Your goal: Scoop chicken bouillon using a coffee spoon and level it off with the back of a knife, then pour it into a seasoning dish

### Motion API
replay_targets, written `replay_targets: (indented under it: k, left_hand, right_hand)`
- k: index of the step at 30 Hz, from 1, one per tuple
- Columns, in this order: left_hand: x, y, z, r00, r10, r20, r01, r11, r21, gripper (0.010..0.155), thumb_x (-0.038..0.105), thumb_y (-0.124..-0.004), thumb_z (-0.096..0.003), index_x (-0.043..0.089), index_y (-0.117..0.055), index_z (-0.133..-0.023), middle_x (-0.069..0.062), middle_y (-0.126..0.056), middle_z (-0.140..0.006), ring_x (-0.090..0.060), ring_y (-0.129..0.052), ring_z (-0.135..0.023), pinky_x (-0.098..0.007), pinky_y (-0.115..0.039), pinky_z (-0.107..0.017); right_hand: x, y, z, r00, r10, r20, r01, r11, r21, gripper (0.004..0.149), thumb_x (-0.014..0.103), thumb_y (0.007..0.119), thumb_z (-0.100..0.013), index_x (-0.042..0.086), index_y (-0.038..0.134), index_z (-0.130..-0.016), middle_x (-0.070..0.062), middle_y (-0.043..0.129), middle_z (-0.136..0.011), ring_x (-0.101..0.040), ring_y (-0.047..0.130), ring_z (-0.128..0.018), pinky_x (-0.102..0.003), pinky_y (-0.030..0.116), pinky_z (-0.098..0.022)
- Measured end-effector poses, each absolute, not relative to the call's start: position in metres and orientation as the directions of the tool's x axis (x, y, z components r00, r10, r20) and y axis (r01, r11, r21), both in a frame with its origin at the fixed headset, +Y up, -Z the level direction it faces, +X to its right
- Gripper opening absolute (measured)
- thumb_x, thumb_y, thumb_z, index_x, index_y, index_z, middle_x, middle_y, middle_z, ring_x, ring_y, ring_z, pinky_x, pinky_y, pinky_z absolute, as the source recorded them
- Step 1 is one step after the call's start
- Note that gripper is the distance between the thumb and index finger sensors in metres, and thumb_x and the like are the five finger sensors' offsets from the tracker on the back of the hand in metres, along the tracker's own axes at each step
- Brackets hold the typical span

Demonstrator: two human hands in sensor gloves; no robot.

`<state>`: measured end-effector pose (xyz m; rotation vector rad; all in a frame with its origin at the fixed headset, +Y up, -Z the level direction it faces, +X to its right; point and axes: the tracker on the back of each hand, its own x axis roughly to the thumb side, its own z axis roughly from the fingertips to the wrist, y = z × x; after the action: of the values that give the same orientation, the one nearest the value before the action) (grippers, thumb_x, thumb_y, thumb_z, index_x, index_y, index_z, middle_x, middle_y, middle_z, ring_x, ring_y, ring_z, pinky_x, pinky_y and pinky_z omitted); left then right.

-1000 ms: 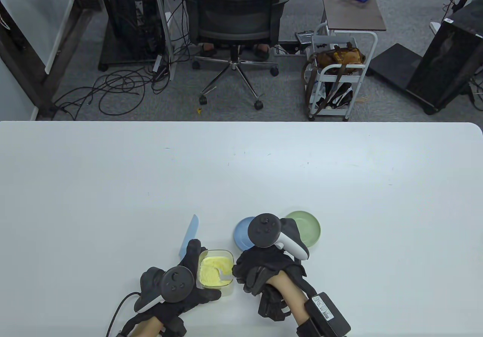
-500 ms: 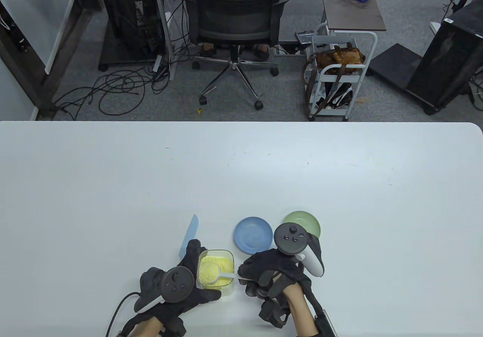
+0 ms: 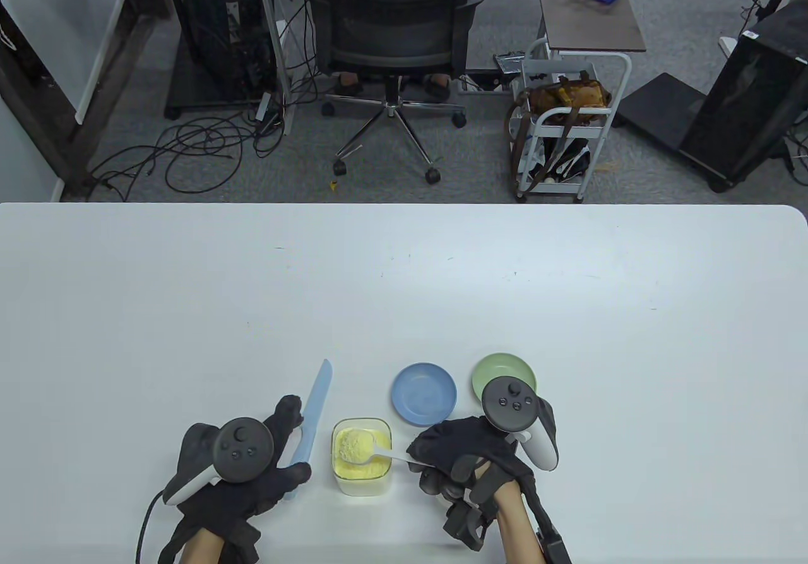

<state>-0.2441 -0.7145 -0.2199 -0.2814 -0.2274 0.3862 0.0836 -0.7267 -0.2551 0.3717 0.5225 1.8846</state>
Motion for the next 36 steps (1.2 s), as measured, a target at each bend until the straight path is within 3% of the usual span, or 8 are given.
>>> replay_targets:
  k: [2,5,7,16,21,27,36]
  left_hand:
    - [-0.248,-0.721,-0.222,0.933,0.358,0.041,-0.330,0.894,-0.302,0.092,0.043,-0.089,-0.0450,0.011,-0.032,-0.110,-0.017,-0.070,-0.102,-0.034,-0.085,-0.087,-0.040,-0.075,-0.060]
    - [-0.246,-0.732,-0.225,0.972,0.234,-0.040,-0.234,0.919,-0.317,0.087,0.050,-0.090,-0.0410,0.011,-0.047,-0.107,-0.016,-0.082,-0.091,-0.031,-0.094,-0.071,-0.036,-0.080,-0.050]
    - [-0.243,-0.740,-0.228,0.986,0.150,-0.070,-0.165,0.929,-0.332,0.085,0.056,-0.088,-0.0389,0.012,-0.055,-0.104,-0.013,-0.088,-0.083,-0.028,-0.098,-0.062,-0.033,-0.082,-0.045]
    - [-0.231,-0.762,-0.240,0.992,0.025,-0.123,-0.070,0.926,-0.371,0.079,0.061,-0.087,-0.0340,0.010,-0.072,-0.092,-0.006,-0.096,-0.059,-0.018,-0.101,-0.037,-0.024,-0.083,-0.028]
    - [-0.228,-0.764,-0.240,0.989,0.062,-0.134,-0.107,0.924,-0.367,0.077,0.057,-0.090,-0.0342,0.007,-0.073,-0.090,-0.003,-0.098,-0.053,-0.014,-0.103,-0.031,-0.021,-0.084,-0.024]
    - [-0.225,-0.767,-0.240,0.986,0.106,-0.124,-0.146,0.917,-0.371,0.064,0.055,-0.092,-0.0352,0.012,-0.079,-0.081,0.000,-0.099,-0.047,-0.012,-0.103,-0.026,-0.020,-0.084,-0.020]
    - [-0.244,-0.767,-0.240,0.907,0.372,-0.196,-0.421,0.806,-0.416,0.051,0.048,-0.094,-0.0390,0.012,-0.084,-0.073,-0.004,-0.100,-0.043,-0.016,-0.102,-0.024,-0.023,-0.083,-0.019]
  right_hand:
    - [0.085,-0.726,-0.254,-0.362,0.932,0.015,-0.797,-0.317,0.514,0.037,0.025,0.080,-0.040,-0.009,0.089,-0.054,-0.019,0.096,-0.015,0.006,0.089,0.014,-0.028,0.087,0.006]
    - [0.087,-0.726,-0.254,-0.359,0.933,0.015,-0.802,-0.316,0.506,0.037,0.025,0.080,-0.040,-0.009,0.089,-0.054,-0.019,0.096,-0.015,0.006,0.089,0.014,-0.028,0.087,0.006]
    - [0.088,-0.726,-0.253,-0.349,0.937,0.014,-0.807,-0.308,0.504,0.037,0.025,0.080,-0.040,-0.009,0.089,-0.054,-0.019,0.096,-0.015,0.006,0.089,0.014,-0.028,0.087,0.006]
    - [0.088,-0.726,-0.252,-0.362,0.932,0.015,-0.814,-0.324,0.483,0.037,0.024,0.080,-0.040,-0.009,0.089,-0.054,-0.019,0.096,-0.015,0.006,0.089,0.015,-0.028,0.087,0.006]
    - [0.089,-0.726,-0.251,-0.358,0.933,0.020,-0.814,-0.323,0.483,0.037,0.024,0.080,-0.040,-0.009,0.088,-0.054,-0.019,0.096,-0.015,0.006,0.089,0.015,-0.028,0.087,0.006]
    - [0.088,-0.726,-0.251,-0.370,0.929,0.022,-0.812,-0.335,0.479,0.037,0.025,0.080,-0.040,-0.009,0.088,-0.054,-0.019,0.096,-0.015,0.006,0.089,0.015,-0.028,0.087,0.006]
    - [0.089,-0.726,-0.250,-0.382,0.924,0.014,-0.815,-0.344,0.466,0.037,0.024,0.080,-0.040,-0.010,0.088,-0.054,-0.020,0.096,-0.015,0.006,0.089,0.014,-0.028,0.087,0.006]
